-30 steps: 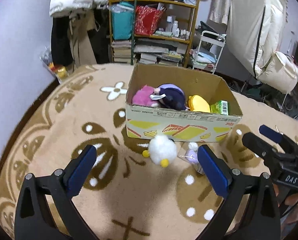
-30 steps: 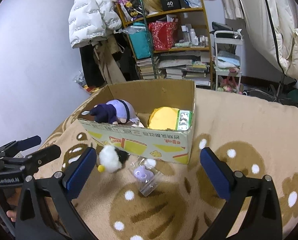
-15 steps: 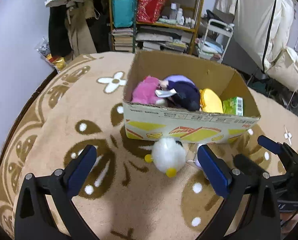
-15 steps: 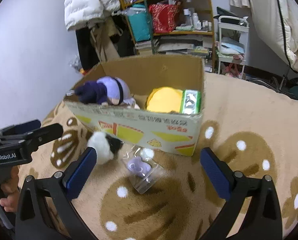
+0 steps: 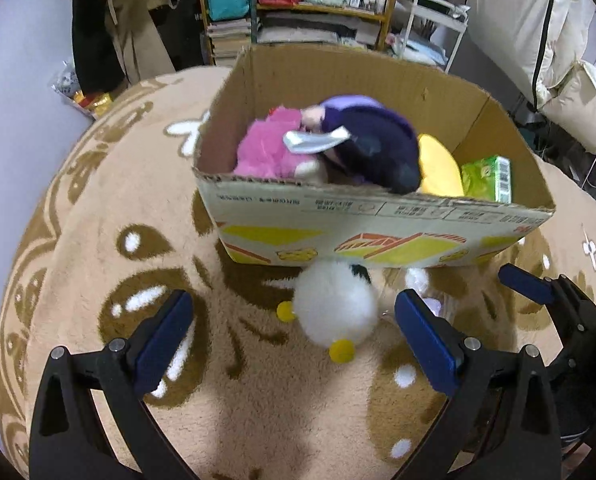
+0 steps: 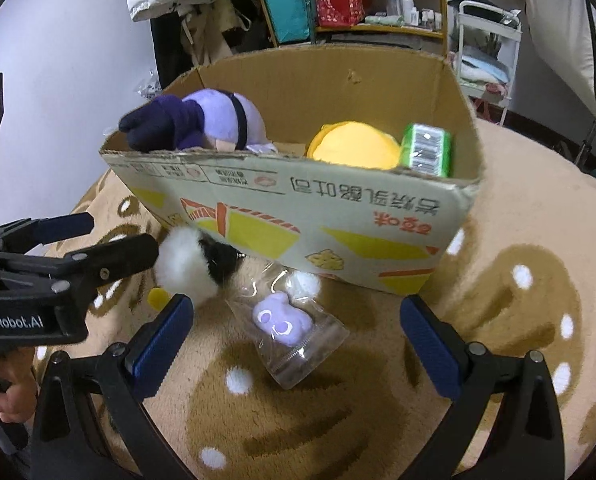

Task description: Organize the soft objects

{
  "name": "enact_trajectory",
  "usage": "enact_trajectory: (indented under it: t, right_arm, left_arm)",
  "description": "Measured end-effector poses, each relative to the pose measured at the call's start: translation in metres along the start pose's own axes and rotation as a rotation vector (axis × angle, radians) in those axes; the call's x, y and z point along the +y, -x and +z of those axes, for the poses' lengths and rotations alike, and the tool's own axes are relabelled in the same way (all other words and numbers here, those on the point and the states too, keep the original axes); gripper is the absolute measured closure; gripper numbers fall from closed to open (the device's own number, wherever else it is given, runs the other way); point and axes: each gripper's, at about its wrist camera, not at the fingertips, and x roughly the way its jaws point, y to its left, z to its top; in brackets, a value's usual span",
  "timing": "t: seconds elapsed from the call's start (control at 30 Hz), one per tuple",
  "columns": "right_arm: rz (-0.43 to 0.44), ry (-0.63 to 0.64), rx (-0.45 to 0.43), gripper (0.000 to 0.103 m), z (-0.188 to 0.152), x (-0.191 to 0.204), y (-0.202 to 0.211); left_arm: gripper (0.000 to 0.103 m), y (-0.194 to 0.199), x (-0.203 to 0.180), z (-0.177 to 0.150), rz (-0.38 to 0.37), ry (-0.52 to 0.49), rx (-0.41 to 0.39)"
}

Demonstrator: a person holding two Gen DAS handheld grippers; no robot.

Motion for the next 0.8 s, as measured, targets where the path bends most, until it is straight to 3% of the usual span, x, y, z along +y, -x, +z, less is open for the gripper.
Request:
enact_trajectory:
  t: [0.43, 0.8]
  right_arm:
    - [0.000, 0.000, 0.091, 0.000, -0.003, -0.001, -0.032]
    - [-0.033, 0.044, 0.124, 0.000, -0.004, 0.006, -0.049]
  left_arm:
    - [0.003, -0.039, 0.001, 0.004, -0.001, 0.004, 0.104]
    - [0.003, -0.058, -0.002, 0.004, 0.001, 0.000, 0.137]
